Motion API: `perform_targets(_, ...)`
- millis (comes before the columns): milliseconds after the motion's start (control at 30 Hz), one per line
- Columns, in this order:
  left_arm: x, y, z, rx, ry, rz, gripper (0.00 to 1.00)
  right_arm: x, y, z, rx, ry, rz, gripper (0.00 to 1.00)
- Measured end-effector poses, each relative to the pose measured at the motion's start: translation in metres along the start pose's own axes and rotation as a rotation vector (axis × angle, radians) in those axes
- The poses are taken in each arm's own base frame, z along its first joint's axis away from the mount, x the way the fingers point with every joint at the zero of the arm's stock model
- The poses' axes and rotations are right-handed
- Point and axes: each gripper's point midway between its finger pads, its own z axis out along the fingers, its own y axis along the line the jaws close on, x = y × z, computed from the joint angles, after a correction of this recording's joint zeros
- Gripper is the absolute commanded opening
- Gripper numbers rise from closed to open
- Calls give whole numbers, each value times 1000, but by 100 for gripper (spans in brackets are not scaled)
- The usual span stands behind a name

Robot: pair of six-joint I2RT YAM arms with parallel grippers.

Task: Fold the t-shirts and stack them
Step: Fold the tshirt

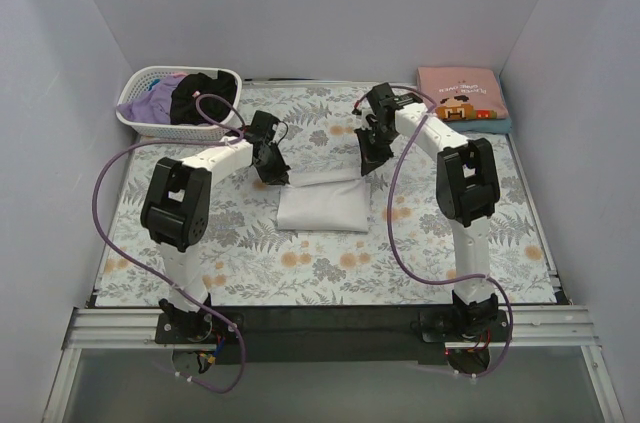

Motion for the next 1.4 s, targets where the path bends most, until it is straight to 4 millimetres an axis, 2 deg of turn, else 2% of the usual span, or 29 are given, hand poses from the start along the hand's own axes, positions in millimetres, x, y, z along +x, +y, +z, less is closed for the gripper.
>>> perform_targets(133,-6,-6,11,19,-2,13,0,7,-8,9,2,14,15,1)
perform_targets(267,-9,-8,12,29,-14,17,0,16,-13,19,7,21,21,1)
perform_targets(367,-12,-12,9,46,-32,20,0,26,-15,19,15,26,27,1)
perform_targets(500,-16,-18,-8,81,-64,31,0,25,-10,-1,23,-23,20,1)
perform_targets(633,-25,-33,-37,151,-116,53,1,21,1,-31,18,-108,8,1)
perform_targets(700,-27,-40,-48,186,-133,68,1,25,4,-39,15,-135,8,1)
perform_targets(767,-29,-45,-53,213,-140,80,3,38,4,-42,14,-136,22,1)
perform_targets(867,-24,-46,-47,218,-118,90,4,57,-1,-33,20,-113,54,1)
perform_targets(967,-16,-43,-30,203,-78,98,7,69,-8,-19,33,-91,87,1)
perform_targets(1033,-10,-37,-14,178,-45,102,16,73,-12,-12,43,-85,102,4)
perform_targets(1067,-7,-34,-8,167,-34,103,21,72,-14,-10,47,-87,109,9)
perform_targets(1100,-6,-31,-2,157,-26,103,33,69,-15,-7,52,-93,116,15)
perform_targets(1133,-4,-29,2,149,-21,106,40,67,-17,-5,58,-98,121,23)
perform_targets(1200,-5,-28,4,143,-27,107,57,65,-21,-3,73,-108,128,25)
perform_targets(1267,-11,-32,-2,152,-56,117,65,61,-25,-5,91,-128,132,32)
perform_targets(1400,-21,-47,-30,181,-156,154,66,50,-25,-21,113,-211,120,40)
